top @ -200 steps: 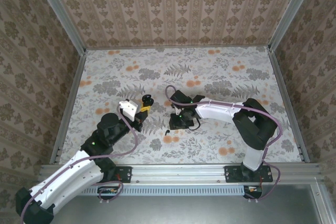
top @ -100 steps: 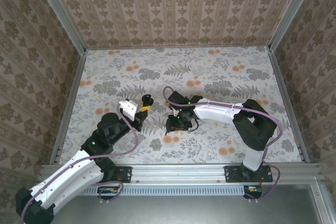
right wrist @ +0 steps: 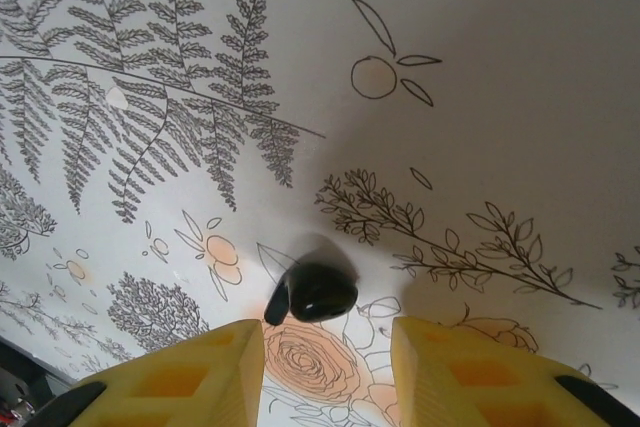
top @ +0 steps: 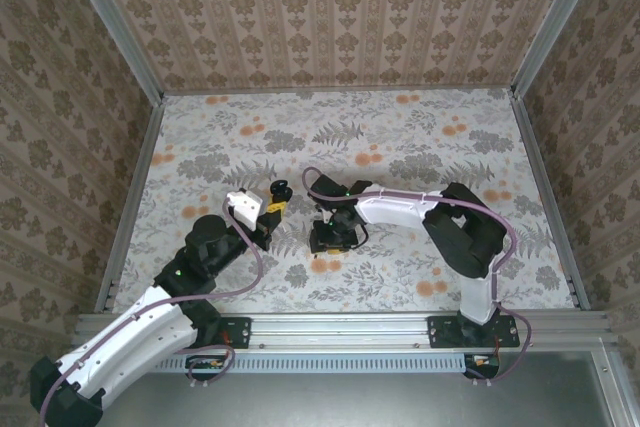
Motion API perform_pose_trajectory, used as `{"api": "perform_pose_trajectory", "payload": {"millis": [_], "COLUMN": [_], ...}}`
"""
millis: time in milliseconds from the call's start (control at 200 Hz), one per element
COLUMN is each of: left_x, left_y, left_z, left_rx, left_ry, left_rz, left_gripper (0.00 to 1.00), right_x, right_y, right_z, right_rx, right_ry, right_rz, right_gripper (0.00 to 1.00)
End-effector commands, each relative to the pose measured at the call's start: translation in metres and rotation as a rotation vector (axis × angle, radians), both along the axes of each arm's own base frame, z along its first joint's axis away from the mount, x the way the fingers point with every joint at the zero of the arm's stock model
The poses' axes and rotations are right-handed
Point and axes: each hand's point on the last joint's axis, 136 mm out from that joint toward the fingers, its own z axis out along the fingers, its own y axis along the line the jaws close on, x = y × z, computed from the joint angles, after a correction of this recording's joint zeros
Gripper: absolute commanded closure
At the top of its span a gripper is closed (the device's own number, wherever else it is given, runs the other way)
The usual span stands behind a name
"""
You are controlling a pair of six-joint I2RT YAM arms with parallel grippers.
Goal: Insert wireless bluetooth earbuds into charging case
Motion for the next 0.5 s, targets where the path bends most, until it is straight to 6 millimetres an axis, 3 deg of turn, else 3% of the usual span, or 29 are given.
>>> {"api": "perform_pose_trajectory", "payload": {"millis": [0,495], "left_x": [0.0026,0.0024], "left_y": [0.002,0.0021], "left_z": [0.0064,0.0047], "left_rx": [-0.015,-0.018], "left_ry": [-0.018,-0.018], "left_rz": [0.011,0.006], "left_gripper": [1.0,1.0], "right_x": [-0.0052,0.0034], "right_y": [0.003,0.0113], "right_z": [-0.0019,-0.0083], "right_rx": [-0.018,-0.045], "right_ry": [0.044,0.047], "right_rz": [-0.003,0.021], "right_gripper": [0.62,0.7]}}
